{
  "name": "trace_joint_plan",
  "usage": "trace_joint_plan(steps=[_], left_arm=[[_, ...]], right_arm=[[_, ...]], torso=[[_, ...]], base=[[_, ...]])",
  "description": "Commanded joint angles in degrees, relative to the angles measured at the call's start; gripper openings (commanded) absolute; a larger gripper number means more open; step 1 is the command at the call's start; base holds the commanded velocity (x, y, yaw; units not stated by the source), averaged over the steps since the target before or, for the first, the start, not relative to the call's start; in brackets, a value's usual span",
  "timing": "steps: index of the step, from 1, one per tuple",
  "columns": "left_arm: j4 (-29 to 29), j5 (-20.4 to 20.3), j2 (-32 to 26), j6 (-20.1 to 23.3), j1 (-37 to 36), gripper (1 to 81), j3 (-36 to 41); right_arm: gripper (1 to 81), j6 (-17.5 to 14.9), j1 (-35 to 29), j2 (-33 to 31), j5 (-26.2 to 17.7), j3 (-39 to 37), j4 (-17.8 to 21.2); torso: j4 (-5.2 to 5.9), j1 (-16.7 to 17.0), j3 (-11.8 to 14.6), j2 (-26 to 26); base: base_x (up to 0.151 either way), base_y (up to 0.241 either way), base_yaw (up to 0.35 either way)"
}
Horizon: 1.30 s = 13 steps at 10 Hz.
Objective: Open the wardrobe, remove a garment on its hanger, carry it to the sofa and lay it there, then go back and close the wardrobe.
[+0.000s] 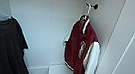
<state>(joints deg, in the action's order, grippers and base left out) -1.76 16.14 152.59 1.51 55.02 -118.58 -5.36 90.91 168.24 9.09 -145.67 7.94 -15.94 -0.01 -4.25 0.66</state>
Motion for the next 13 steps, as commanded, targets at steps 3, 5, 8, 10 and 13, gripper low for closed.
trace_joint_plan(steps=[3,5,8,10,13], left_arm=[[-0.88,6.18,-8.35,-7.49,-15.93,81.1,13.72],[-0.79,8.29,-9.58,-11.08,-20.95,81.1,16.79],[-1.06,12.15,-8.53,-16.0,-29.56,81.1,16.97],[-1.06,12.51,-7.12,-20.04,-34.39,81.1,18.11],[-1.14,12.42,-5.72,-26.19,-42.56,81.1,21.54]], right_arm=[[81.1,-0.17,-2.7,0.72,-3.12,-1.45,-0.29],[81.1,-0.17,-2.87,1.5,-3.21,-2.42,-0.38],[81.1,-0.17,-2.79,1.95,-3.21,-3.3,-0.47],[81.1,-0.09,-2.87,1.95,-3.21,-3.3,-0.11],[81.1,-0.09,-3.05,1.86,-3.21,-3.3,0.41]], torso=[[0.0,0.0,0.0,-0.02],[0.0,0.0,0.0,-0.02],[0.0,-0.02,-0.02,-0.02],[0.0,-0.05,-0.05,-0.02],[0.0,-0.09,-0.07,-0.05]], base=[[0.0,0.0,0.0],[0.0,0.0,0.0],[0.0,0.0,0.0],[0.0,0.0,0.0],[0.0,0.0,0.0]])
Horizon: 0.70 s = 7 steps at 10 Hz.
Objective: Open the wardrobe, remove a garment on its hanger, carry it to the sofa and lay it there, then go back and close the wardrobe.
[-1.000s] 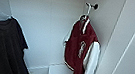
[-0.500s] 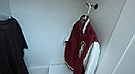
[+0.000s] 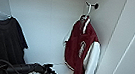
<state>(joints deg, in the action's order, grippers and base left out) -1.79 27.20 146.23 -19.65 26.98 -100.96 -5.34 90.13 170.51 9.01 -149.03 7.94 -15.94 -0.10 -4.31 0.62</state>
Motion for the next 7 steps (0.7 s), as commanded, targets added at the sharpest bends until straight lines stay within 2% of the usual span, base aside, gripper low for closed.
trace_joint_plan(steps=[1,5,7], left_arm=[[-1.89,1.45,1.35,-6.87,-17.69,81.1,4.46],[-10.68,1.54,4.33,-7.77,-30.79,81.1,4.37],[-14.27,3.82,6.88,-8.03,-35.72,81.1,2.36]], right_arm=[[81.1,-0.03,-2.19,-0.32,-3.04,0.07,0.33],[81.1,-0.02,-2.53,-0.06,-3.03,0.06,0.33],[81.1,-0.02,-2.62,-0.06,-3.03,0.06,0.41]], torso=[[0.0,0.0,0.0,0.0],[0.0,-0.02,-0.02,-0.02],[0.0,-0.02,-0.05,-0.04]], base=[[0.0,0.0,0.0],[0.0,0.0,0.0],[0.0,0.0,0.0]])
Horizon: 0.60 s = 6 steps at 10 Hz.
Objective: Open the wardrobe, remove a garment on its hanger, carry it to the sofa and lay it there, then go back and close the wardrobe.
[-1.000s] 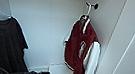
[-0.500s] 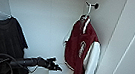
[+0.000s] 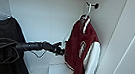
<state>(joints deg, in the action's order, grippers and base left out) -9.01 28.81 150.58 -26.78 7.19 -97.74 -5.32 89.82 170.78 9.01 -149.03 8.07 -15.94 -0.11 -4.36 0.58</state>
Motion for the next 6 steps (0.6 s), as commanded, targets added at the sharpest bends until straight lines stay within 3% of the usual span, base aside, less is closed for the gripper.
trace_joint_plan(steps=[1,3,6], left_arm=[[-9.34,2.22,3.85,-0.9,-18.3,81.1,-2.79],[-13.64,2.22,5.88,-0.9,-23.57,81.1,-4.9],[-24.9,0.55,6.23,-0.99,-28.23,81.1,-9.75]], right_arm=[[81.1,-0.05,-2.32,-0.24,-3.03,-0.02,0.28],[81.1,-0.05,-2.32,-0.32,-3.12,0.07,0.46],[81.1,-0.05,-2.32,0.2,-3.12,-0.02,0.1]], torso=[[0.0,0.0,0.0,0.0],[0.0,0.0,0.0,0.0],[0.0,-0.02,0.0,0.0]], base=[[0.0,0.0,0.0],[0.0,0.0,0.0],[0.0,0.0,0.0]])
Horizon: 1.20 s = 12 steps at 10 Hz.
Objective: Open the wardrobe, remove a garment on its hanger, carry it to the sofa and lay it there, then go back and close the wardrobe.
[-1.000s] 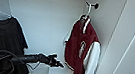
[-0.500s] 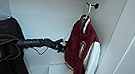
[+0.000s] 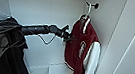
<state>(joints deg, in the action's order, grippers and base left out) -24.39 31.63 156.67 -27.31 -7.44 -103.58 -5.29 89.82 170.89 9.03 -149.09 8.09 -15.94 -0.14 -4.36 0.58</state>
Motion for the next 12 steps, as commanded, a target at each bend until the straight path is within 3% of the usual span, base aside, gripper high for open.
trace_joint_plan(steps=[1,5,7,12], left_arm=[[-11.36,-3.76,0.22,-0.55,-14.74,81.1,-4.26],[-23.48,-10.71,1.27,-0.73,-20.72,81.1,-6.11],[-28.32,-11.77,2.5,-0.73,-22.75,81.1,-7.42],[-30.45,-14.06,5.58,-0.64,-23.62,81.1,-7.78]], right_arm=[[81.1,0.02,-2.32,0.26,-3.14,0.13,0.0],[81.1,0.02,-2.4,1.14,-3.93,0.13,-0.01],[81.1,0.1,-2.4,1.49,-3.94,-0.04,-0.01],[81.1,0.02,-2.49,2.64,-4.11,-1.54,-0.01]], torso=[[0.0,0.0,0.0,0.0],[0.0,-0.02,0.0,-0.02],[0.0,-0.02,-0.02,-0.02],[0.0,-0.02,-0.02,-0.02]], base=[[0.0,0.0,0.0],[0.0,0.0,0.0],[0.0,0.0,0.0],[0.0,0.0,0.0]])
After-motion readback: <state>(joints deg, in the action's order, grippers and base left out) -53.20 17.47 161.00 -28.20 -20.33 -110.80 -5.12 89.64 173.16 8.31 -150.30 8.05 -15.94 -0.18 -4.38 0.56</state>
